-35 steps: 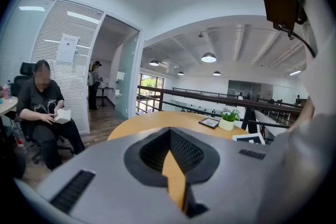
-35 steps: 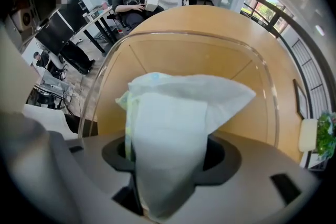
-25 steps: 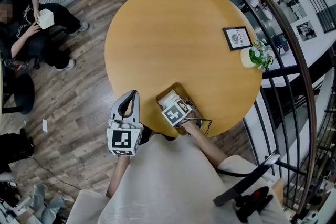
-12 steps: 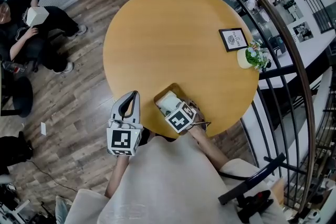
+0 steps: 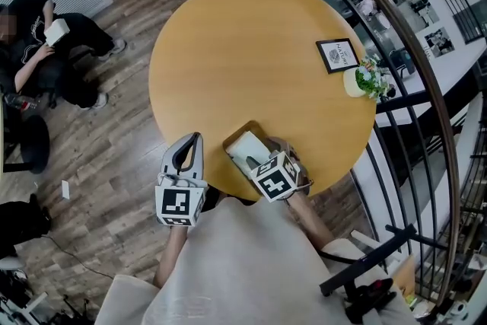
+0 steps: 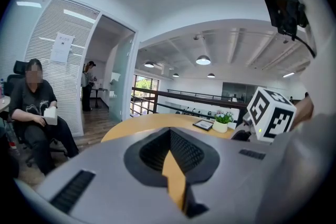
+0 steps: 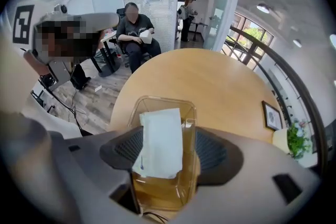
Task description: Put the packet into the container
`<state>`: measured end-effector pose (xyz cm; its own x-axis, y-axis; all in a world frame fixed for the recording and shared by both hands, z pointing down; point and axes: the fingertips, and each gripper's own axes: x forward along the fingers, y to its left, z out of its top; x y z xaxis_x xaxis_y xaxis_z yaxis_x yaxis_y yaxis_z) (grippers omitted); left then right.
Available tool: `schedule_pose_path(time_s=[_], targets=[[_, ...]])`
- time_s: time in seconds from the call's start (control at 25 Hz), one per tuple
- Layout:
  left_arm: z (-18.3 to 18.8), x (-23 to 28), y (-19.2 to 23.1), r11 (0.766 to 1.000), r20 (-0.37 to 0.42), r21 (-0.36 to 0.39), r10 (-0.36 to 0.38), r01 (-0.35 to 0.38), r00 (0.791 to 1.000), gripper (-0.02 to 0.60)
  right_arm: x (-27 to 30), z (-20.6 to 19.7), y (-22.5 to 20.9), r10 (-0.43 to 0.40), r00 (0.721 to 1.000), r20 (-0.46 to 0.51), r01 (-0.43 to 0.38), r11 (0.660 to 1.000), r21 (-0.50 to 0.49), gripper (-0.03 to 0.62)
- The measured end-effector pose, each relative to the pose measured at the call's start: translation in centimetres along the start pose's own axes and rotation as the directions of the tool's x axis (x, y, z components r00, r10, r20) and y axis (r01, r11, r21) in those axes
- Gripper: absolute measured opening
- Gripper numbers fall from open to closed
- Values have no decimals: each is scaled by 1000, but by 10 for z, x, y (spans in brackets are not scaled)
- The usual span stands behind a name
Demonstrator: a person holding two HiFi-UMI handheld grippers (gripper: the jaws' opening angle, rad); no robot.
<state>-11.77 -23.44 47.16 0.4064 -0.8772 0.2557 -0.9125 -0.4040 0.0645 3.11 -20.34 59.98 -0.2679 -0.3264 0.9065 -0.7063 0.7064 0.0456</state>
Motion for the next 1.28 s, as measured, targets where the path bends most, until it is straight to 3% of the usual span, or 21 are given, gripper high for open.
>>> schedule_pose_path(time_s=[0.2,0.28,0.36,0.52,0.76,0.96,1.08,1.28], targets=[[-1,1,1,1000,-1,2,-4,4,1000,5,-21,13,-2,-26,996,89,24,1000,19,311],[1,2,-3,1000,-1,7,-11,11,1000,5,-23,16,1,-15,989,147,7,998,55,271],[3,4,-7,1000,-1,13,-20,20,1000,5,-25,19,0,-32,979,200,13,995,94,203],[6,4,-8,999,-3,28,-24,24,1000,5,-30,23,-10,-148,947,284,118,986,120,6],[9,5,-11,999,-13,43,-27,27,1000,5,-34,33,-3,-118,910,397,70,988,134,6],[12,10,-22,997,-16,71,-31,32,999,5,-46,42,-4,-56,839,542,-90,967,239,6],[13,13,-38,995,-18,88,-44,46,999,5,-65,44,-18,-84,772,630,-101,963,251,6],[0,15,-60,989,-63,130,-68,75,996,5,-93,41,-28,-90,691,717,-112,967,229,6]])
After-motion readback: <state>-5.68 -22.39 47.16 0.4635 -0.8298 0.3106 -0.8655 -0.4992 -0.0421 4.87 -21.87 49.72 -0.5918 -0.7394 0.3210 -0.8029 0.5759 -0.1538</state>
